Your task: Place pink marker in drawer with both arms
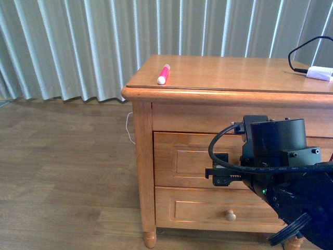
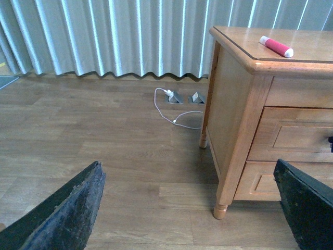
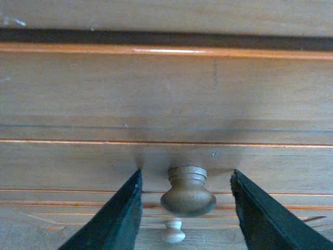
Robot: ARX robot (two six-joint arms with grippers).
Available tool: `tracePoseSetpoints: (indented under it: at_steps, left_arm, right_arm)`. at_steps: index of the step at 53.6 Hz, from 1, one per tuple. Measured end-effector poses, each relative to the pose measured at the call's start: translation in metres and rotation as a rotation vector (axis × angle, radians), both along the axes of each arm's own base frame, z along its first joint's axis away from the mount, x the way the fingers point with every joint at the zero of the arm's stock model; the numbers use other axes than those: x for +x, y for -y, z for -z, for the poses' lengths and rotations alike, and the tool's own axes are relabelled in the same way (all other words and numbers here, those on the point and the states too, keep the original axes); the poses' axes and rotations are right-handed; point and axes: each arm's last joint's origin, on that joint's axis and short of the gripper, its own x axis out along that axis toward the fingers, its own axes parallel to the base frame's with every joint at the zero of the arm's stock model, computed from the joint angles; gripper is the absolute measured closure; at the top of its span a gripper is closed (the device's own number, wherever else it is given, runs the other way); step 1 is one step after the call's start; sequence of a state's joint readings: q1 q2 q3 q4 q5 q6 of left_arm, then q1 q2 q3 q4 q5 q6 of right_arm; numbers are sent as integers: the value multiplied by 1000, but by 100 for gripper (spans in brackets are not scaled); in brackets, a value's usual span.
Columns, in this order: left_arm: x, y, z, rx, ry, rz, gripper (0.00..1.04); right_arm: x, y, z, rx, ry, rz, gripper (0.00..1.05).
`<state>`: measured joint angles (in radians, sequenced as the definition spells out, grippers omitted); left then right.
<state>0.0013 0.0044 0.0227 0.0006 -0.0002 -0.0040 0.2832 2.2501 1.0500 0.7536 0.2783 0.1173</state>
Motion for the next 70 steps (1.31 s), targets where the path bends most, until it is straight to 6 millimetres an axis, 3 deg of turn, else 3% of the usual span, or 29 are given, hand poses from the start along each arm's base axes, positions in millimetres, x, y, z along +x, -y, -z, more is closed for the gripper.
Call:
tracePoseSetpoints:
  at_steps: [4, 9, 43, 59, 70]
  left_arm:
    - [0, 0, 0, 0, 0, 0, 6]
    - [0, 0, 0, 0, 0, 0, 6]
    - [0, 0, 0, 0, 0, 0, 6]
    - [0, 0, 0, 0, 0, 0, 6]
    - [0, 0, 0, 0, 0, 0, 6]
  right_arm:
    - [0, 0, 0, -2, -5, 1, 72]
    - [0, 0, 1, -5, -10, 3, 81]
    - [-11, 4, 3, 10, -31, -28, 82]
    - [-41, 8, 3, 30, -49, -56, 82]
    - [-84, 14, -1, 22, -87, -76, 83]
